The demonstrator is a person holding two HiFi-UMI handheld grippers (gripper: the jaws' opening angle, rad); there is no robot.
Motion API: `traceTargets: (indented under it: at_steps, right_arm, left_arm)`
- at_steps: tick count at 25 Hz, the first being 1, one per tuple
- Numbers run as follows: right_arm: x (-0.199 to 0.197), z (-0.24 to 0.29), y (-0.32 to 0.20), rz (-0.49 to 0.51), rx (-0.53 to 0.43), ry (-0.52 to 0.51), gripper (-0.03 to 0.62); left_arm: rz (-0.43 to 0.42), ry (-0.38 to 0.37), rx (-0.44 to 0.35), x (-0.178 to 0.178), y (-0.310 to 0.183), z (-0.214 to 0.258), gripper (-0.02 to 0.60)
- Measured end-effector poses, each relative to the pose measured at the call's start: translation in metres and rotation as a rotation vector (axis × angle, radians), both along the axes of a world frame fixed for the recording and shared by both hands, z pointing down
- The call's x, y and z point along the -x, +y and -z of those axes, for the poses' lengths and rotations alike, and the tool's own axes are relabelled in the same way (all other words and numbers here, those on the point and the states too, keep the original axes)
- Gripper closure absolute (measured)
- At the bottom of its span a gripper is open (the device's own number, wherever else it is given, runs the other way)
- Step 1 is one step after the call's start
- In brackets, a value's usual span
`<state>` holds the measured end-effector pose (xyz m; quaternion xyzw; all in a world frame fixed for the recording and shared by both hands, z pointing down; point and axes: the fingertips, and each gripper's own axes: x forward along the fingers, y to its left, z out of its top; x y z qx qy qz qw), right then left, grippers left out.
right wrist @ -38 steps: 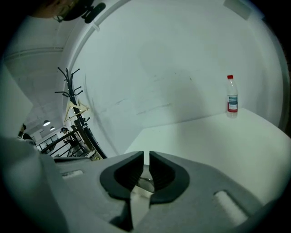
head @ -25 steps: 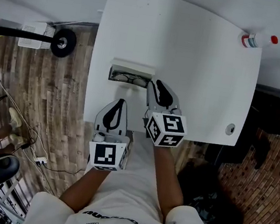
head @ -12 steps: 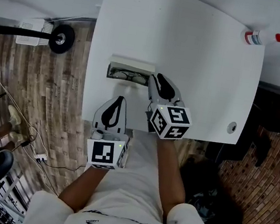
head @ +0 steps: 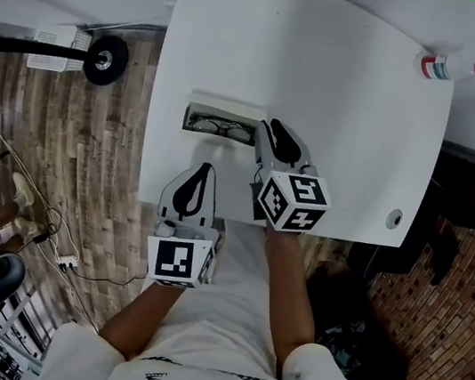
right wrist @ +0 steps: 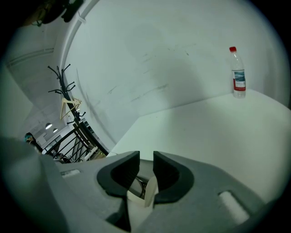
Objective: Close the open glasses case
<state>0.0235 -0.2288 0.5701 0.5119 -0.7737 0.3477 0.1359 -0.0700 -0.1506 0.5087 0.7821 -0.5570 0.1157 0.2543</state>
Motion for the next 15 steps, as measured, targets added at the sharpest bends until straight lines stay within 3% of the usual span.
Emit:
traceTargets:
  at_steps: [15]
  right_arm:
    - [0.0027, -0.0061, -0.0021, 0.011, 0.020, 0.000, 0.539]
  left_arm:
    - [0.010, -0.026, -0.025, 0.0029, 0.0009, 0.0013, 0.583]
